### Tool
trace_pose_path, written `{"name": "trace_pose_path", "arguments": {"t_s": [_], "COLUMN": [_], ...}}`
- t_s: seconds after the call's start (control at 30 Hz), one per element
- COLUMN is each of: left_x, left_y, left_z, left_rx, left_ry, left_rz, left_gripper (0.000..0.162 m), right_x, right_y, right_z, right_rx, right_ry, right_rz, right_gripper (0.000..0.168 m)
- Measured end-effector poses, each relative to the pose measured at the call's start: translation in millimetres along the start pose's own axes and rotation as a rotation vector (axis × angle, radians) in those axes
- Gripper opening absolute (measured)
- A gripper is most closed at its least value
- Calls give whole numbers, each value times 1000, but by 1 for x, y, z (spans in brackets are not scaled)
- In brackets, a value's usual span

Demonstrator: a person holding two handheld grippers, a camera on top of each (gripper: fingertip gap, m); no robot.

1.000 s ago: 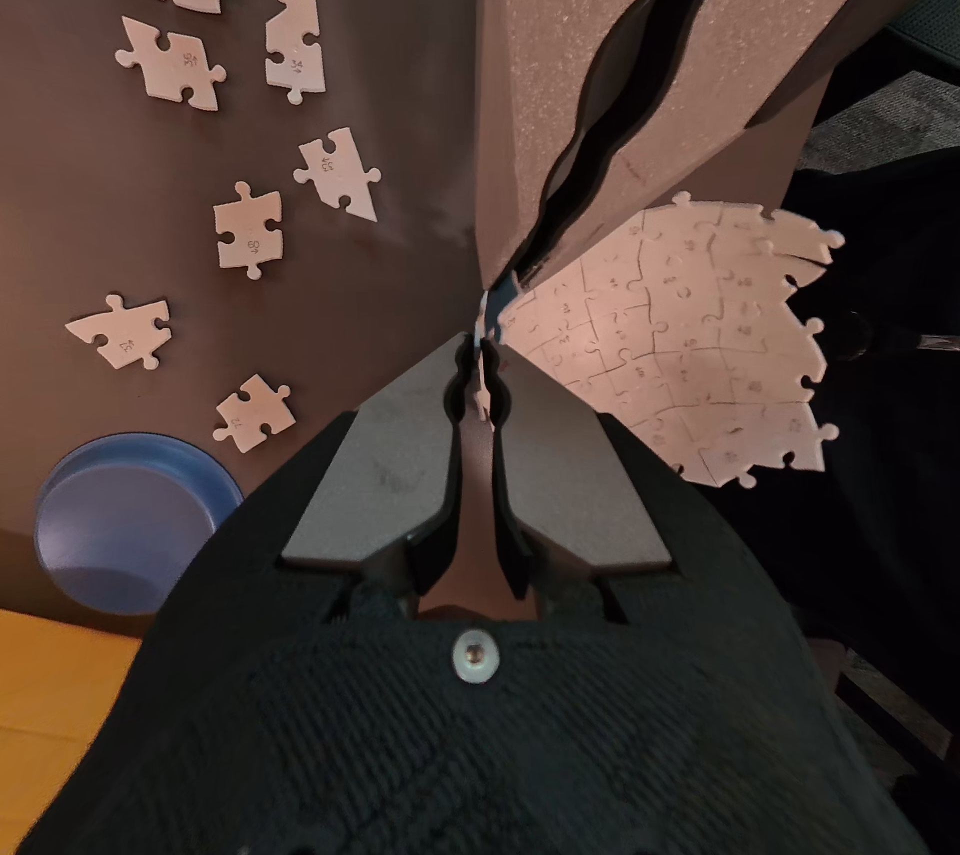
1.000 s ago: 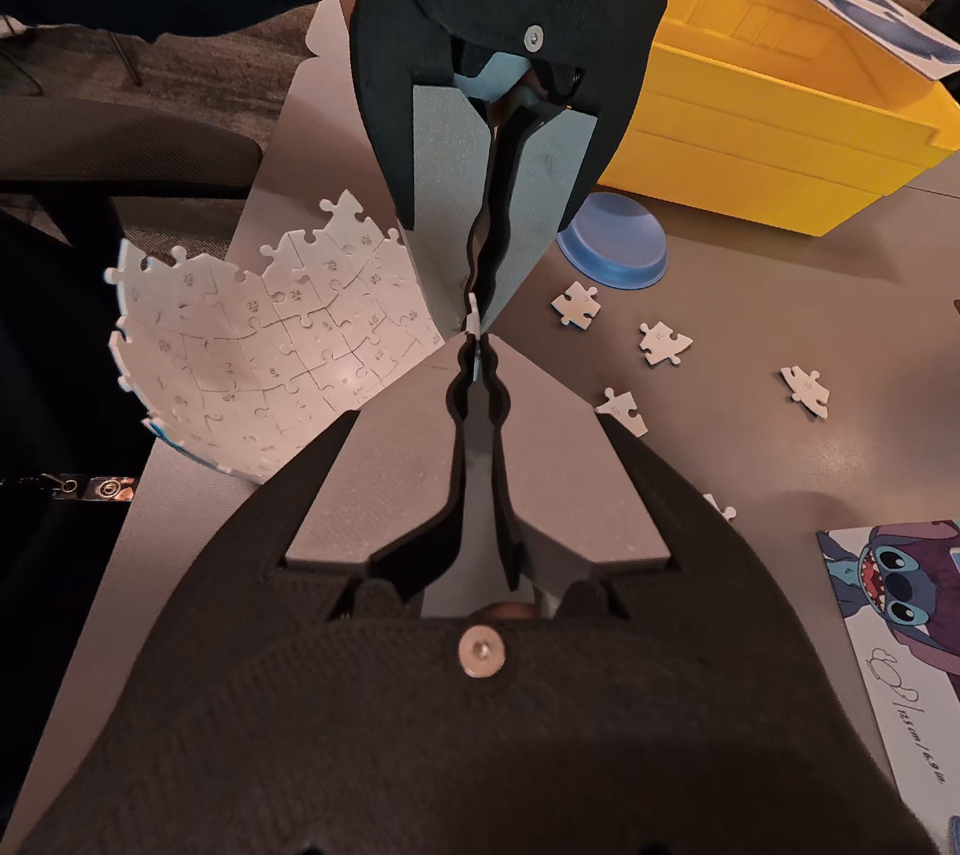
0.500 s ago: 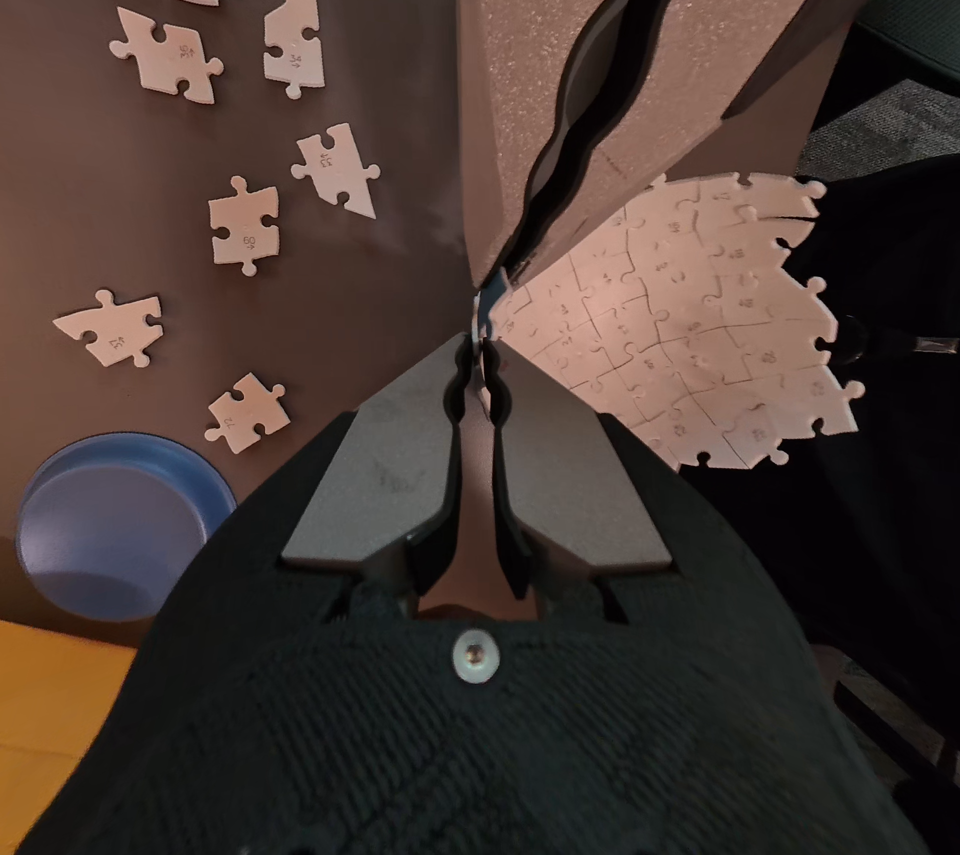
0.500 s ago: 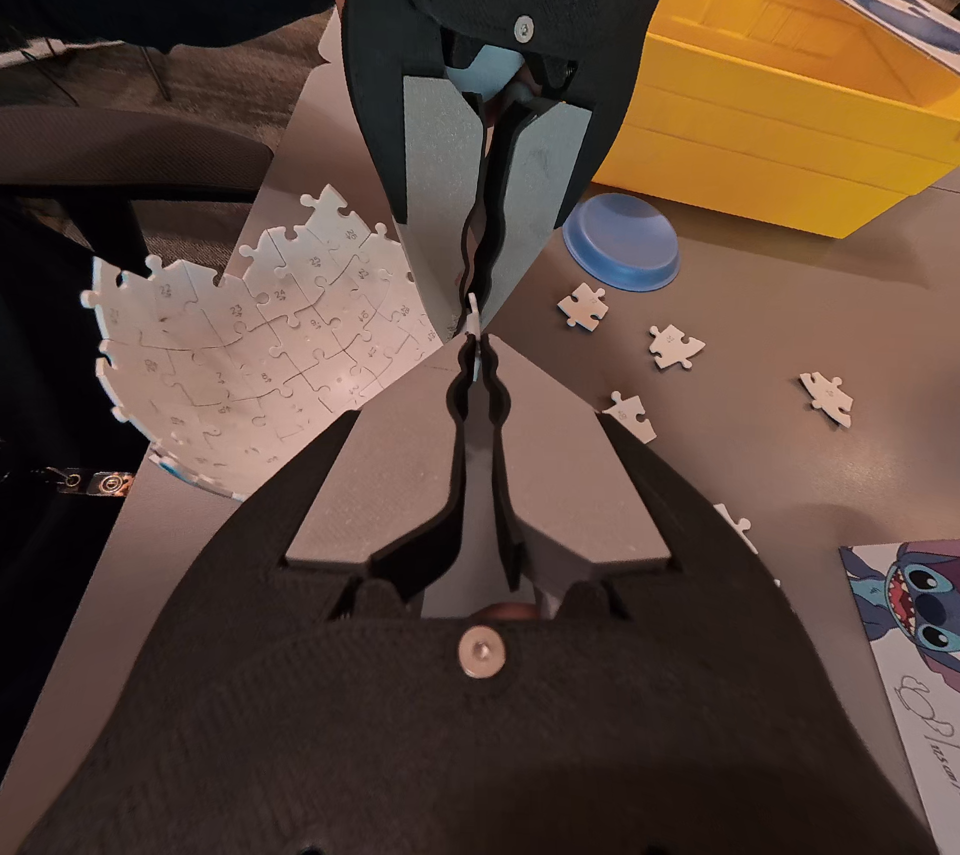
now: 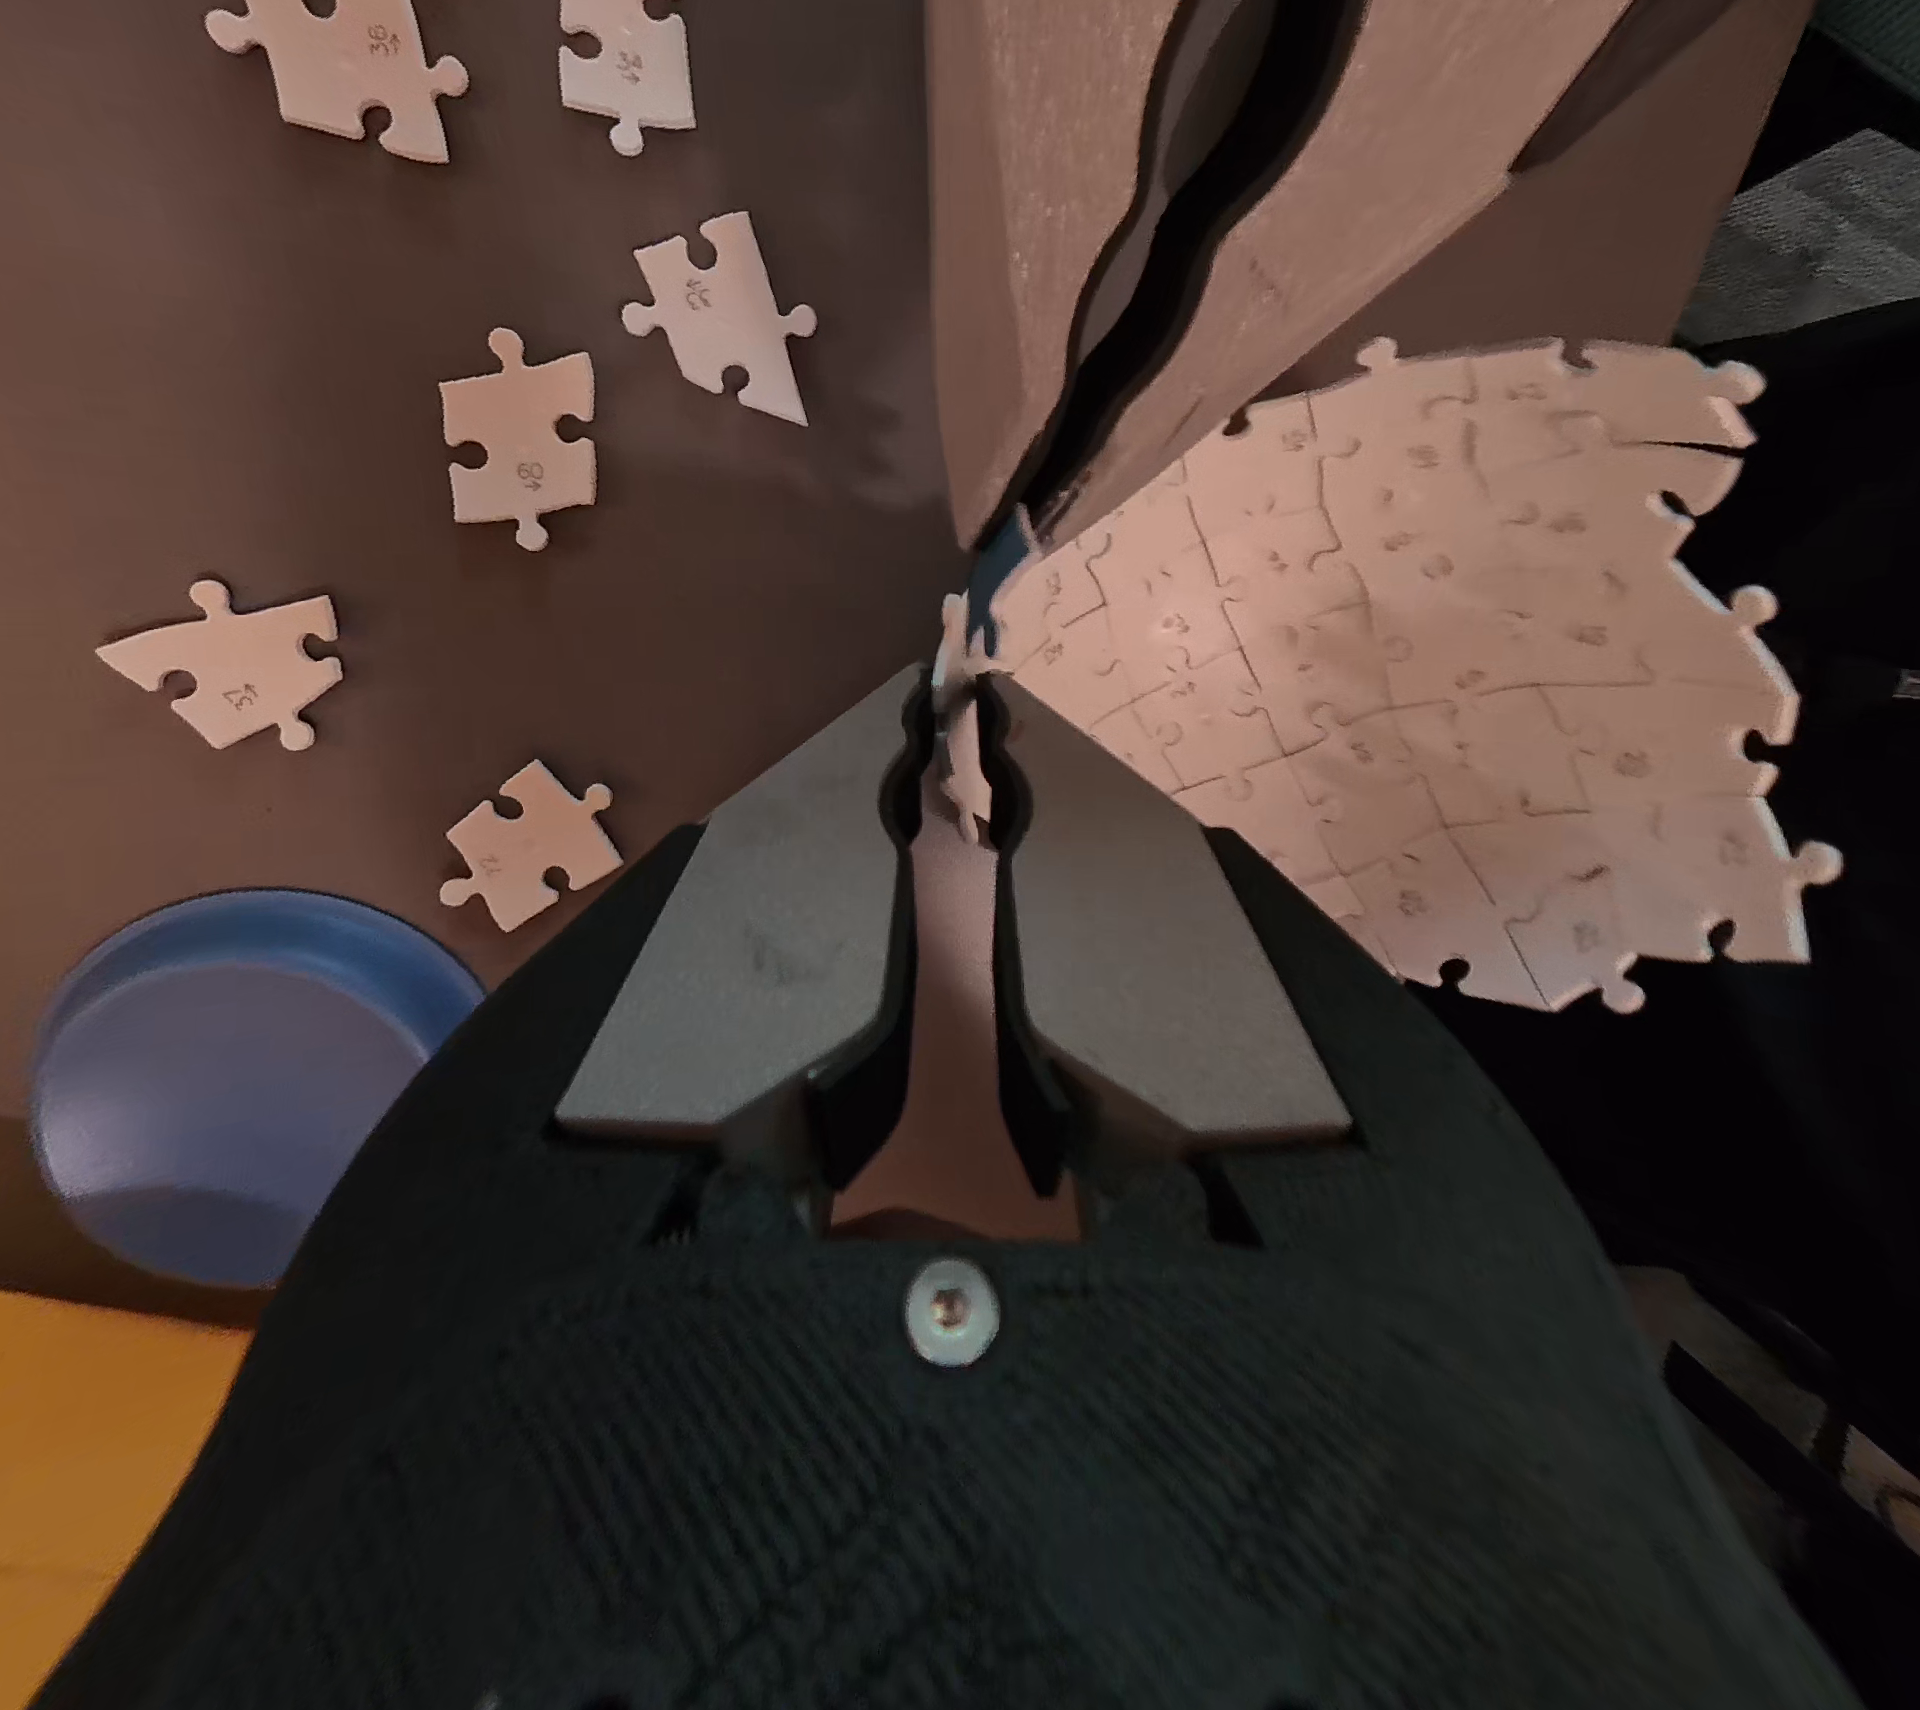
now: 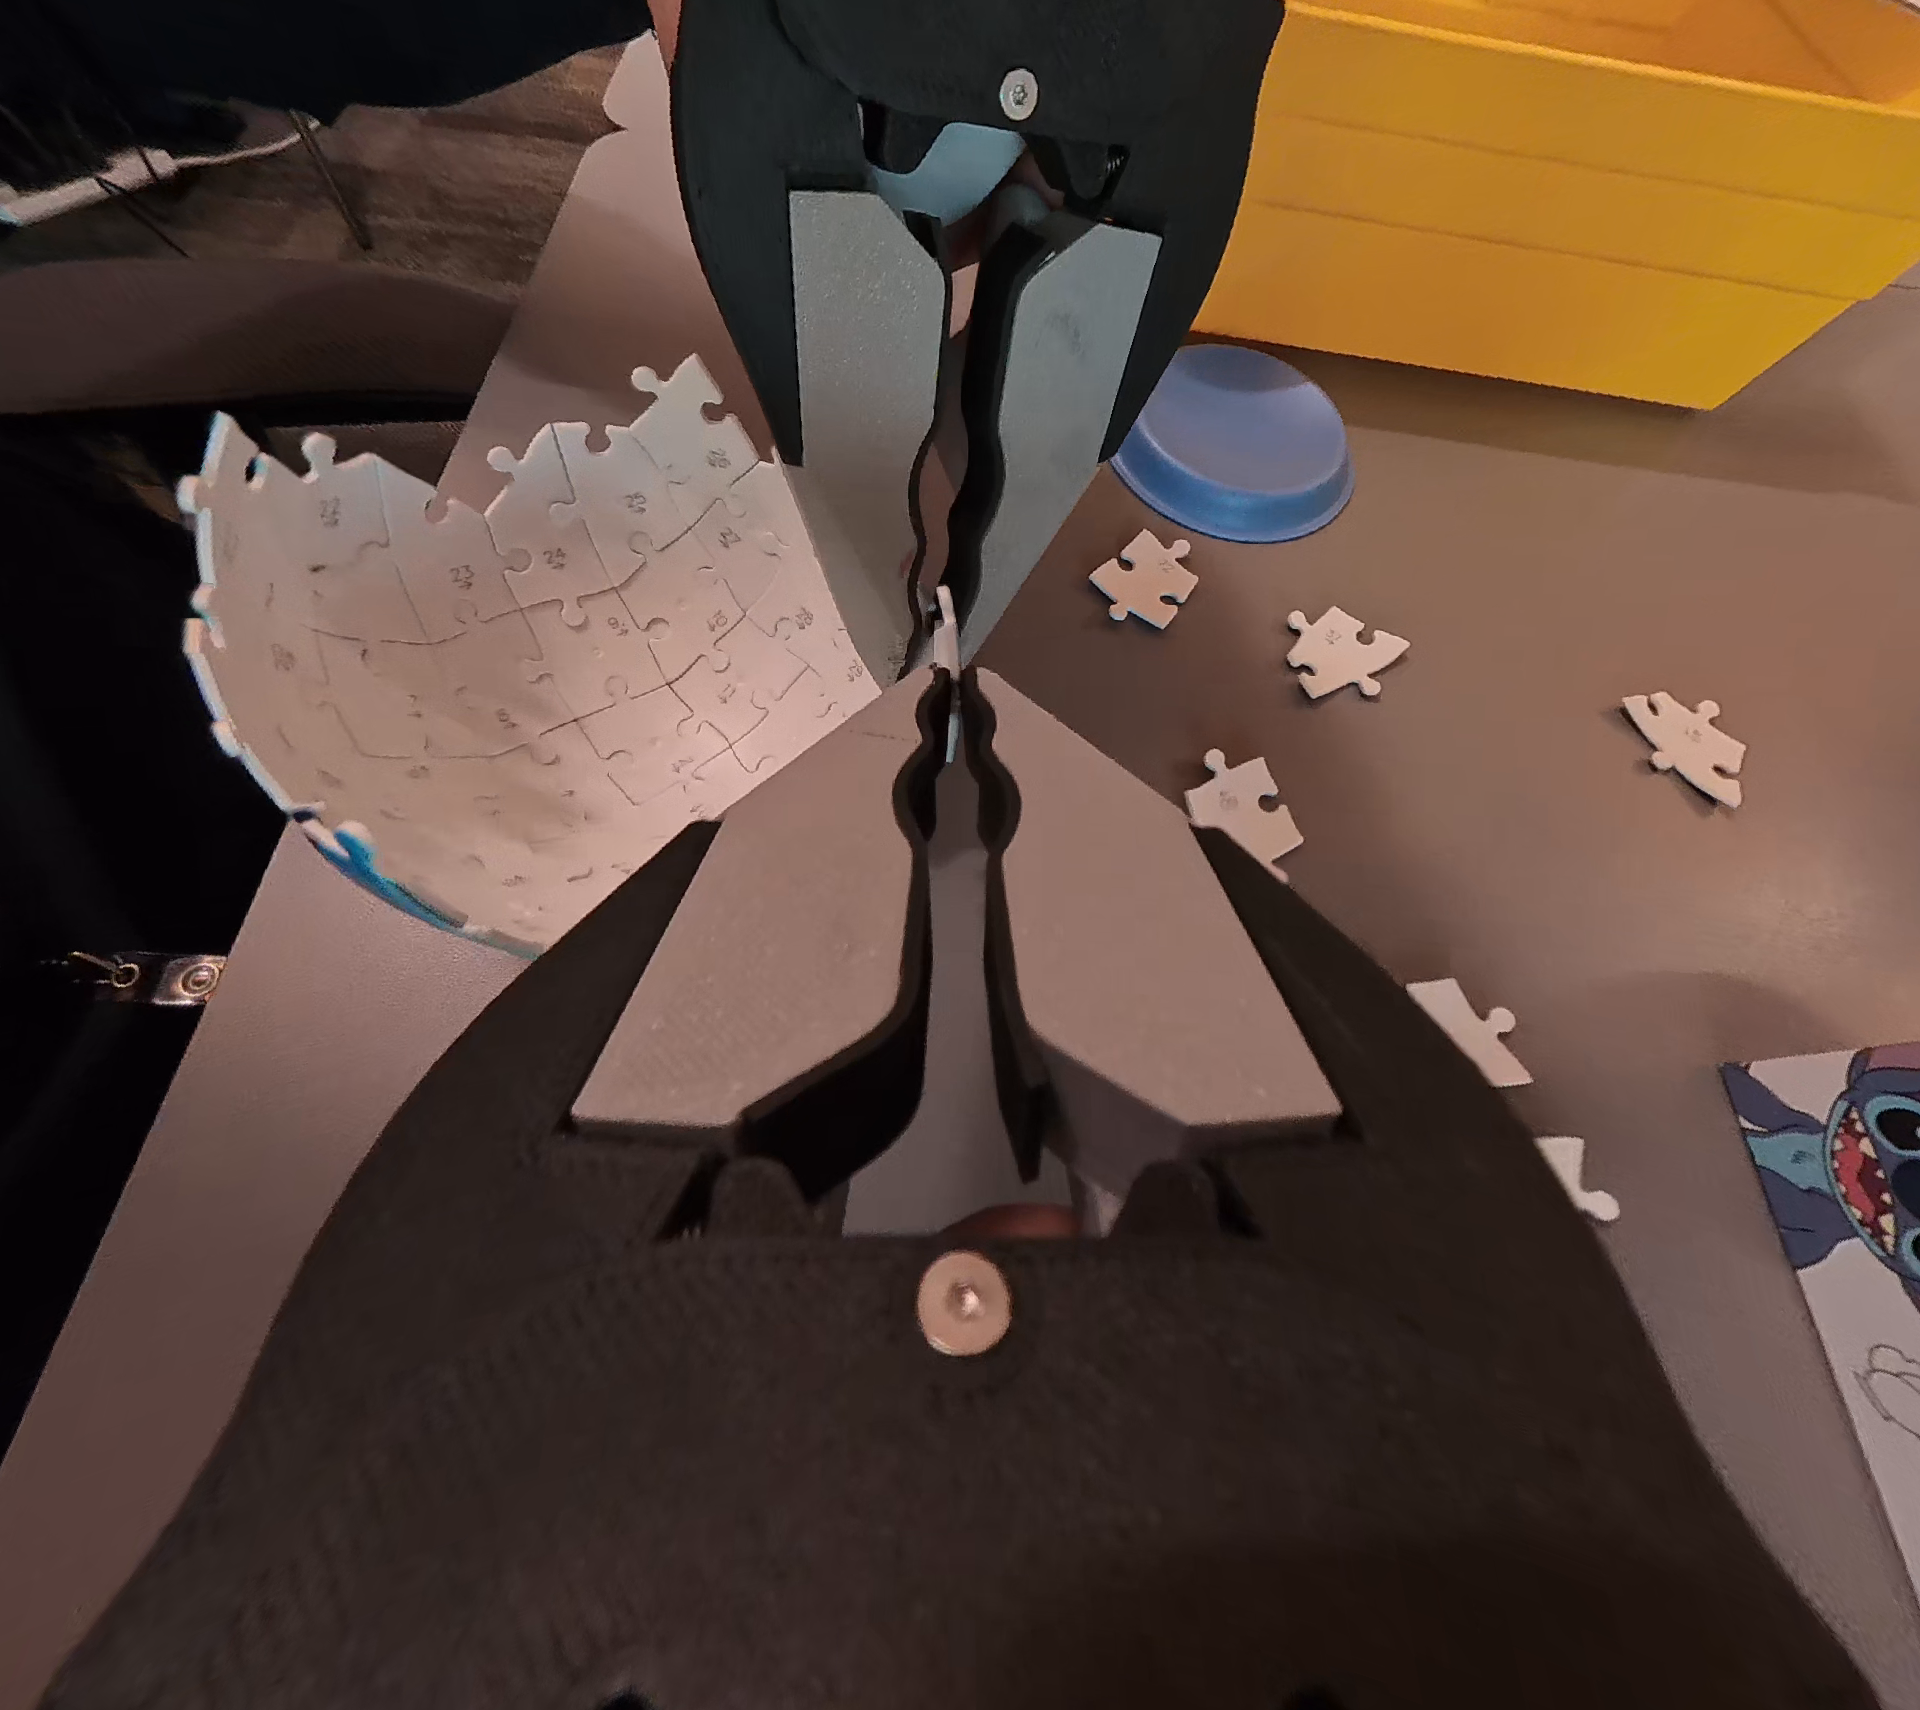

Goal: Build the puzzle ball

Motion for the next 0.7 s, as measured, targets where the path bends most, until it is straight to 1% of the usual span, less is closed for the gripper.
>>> {"name": "trace_pose_path", "arguments": {"t_s": [0.27, 0.5, 0.7], "left_x": [0, -2, -2], "left_y": [4, 8, 7], "left_z": [-2, -1, 6], "left_rx": [-38, -19, -3], "left_ry": [-15, -16, -24], "left_rz": [-4, -21, -42], "left_gripper": [6, 10, 13], "right_x": [-5, -12, -13], "right_y": [-1, -6, -8], "right_z": [-8, -15, -16], "right_rx": [11, 2, 6], "right_ry": [21, 58, 58], "right_rz": [-12, -46, -67], "right_gripper": [0, 0, 0]}}
Point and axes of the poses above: each gripper's, where its closed fingertips meet, z back along the fingers, x out of its top, y = z × x across the jaws, the point moved 9 cm from there along z, back along the fingers, and after that the axes turned 4 degrees about -z, right-handed, at the moved point
